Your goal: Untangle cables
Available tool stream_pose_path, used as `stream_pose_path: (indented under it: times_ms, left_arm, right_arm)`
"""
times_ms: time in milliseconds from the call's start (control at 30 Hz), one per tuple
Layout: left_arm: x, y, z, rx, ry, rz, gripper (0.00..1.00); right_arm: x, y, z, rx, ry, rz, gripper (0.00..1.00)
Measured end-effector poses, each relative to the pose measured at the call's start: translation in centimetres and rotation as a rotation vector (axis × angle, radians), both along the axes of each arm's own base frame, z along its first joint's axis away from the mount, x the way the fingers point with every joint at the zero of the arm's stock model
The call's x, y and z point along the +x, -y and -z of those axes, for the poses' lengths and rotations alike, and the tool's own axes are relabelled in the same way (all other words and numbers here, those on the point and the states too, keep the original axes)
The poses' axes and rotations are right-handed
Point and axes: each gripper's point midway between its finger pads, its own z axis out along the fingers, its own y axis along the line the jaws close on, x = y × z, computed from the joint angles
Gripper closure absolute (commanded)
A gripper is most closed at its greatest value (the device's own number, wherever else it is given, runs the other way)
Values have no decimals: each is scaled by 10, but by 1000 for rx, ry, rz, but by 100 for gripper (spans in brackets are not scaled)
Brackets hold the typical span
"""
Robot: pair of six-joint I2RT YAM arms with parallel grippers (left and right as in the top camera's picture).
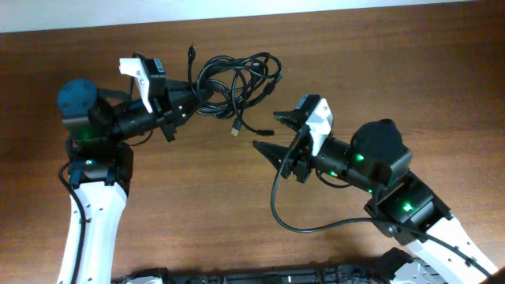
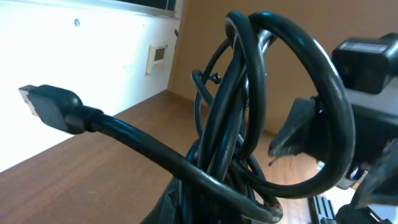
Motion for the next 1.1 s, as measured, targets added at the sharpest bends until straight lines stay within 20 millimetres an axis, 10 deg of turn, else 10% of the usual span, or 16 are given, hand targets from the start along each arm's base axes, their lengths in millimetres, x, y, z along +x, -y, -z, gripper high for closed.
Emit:
stream_pose_path:
  times_ms: [900, 933, 1000, 1100]
  left_arm:
    - [-60, 36, -3, 19, 194, 360, 100]
    - [-60, 36, -3, 20, 197, 360, 100]
    - [-61, 36, -3, 19, 198, 361, 100]
    - [-61, 36, -3, 20, 202, 361, 100]
  right_arm:
    - [-25, -17, -36, -11, 333, -201, 47]
    - [-24, -17, -36, -11, 333, -197, 52]
    - [-21, -16, -36, -14, 333, -179, 94]
    - [-17, -15, -34, -20, 322, -160, 96]
